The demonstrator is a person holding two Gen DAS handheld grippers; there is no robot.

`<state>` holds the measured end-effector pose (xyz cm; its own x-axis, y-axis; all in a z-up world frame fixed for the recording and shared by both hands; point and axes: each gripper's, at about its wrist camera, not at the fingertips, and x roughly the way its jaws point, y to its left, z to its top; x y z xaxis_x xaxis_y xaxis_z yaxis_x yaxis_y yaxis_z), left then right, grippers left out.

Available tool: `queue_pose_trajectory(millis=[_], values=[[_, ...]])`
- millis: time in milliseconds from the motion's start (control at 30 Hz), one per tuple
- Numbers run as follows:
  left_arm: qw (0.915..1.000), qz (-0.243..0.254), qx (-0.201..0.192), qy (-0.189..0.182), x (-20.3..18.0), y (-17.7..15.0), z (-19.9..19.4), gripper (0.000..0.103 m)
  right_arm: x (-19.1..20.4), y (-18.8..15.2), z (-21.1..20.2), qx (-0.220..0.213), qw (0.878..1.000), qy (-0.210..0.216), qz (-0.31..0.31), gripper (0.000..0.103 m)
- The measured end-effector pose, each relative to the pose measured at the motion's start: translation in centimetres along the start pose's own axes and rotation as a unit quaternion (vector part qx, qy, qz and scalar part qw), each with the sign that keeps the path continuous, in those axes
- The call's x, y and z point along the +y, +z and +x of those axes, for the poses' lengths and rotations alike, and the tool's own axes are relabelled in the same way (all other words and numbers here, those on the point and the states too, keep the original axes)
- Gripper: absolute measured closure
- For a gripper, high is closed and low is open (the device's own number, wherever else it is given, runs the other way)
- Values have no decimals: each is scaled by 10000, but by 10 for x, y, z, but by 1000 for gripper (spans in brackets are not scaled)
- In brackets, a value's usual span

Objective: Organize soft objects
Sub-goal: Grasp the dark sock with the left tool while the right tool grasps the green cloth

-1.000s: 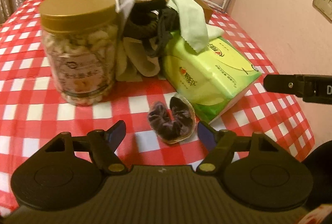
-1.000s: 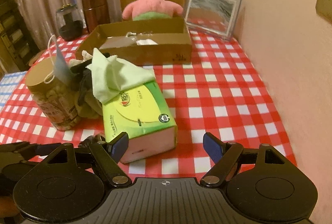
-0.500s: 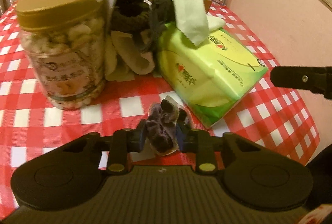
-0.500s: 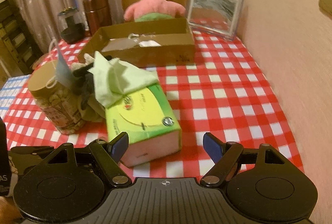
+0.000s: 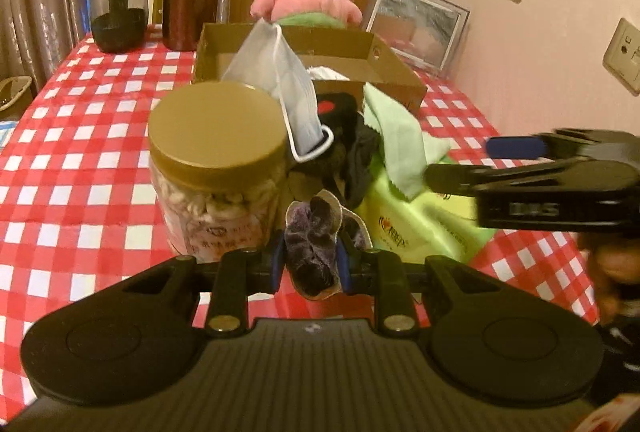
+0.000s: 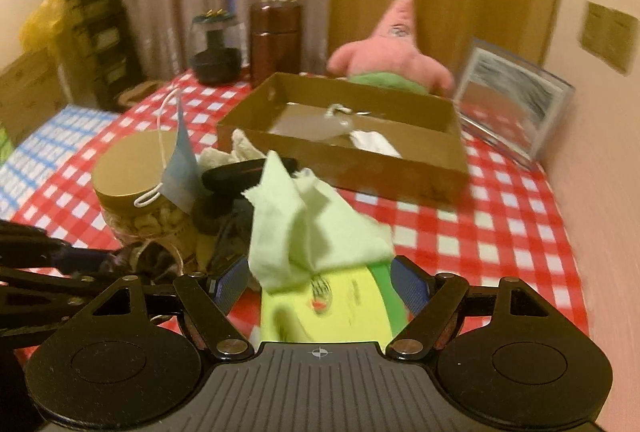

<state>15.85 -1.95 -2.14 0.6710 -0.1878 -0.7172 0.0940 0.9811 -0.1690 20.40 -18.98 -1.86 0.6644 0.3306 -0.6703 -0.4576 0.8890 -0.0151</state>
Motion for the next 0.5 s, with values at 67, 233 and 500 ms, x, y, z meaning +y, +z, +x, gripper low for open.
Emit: queue_pose_trajectory(millis=[67,233,500], values=[[10000,2,-34,-5,1,4,-3,80,3,5,12,34,9998,55,-176,42],[10000,-47,-52,-29,4,4,-3,80,6,11,39,176,9985,200,-471,57],[9999,-87,-38,-63,6,0,-9,80,0,5,23,196,9996,152,-120,101]])
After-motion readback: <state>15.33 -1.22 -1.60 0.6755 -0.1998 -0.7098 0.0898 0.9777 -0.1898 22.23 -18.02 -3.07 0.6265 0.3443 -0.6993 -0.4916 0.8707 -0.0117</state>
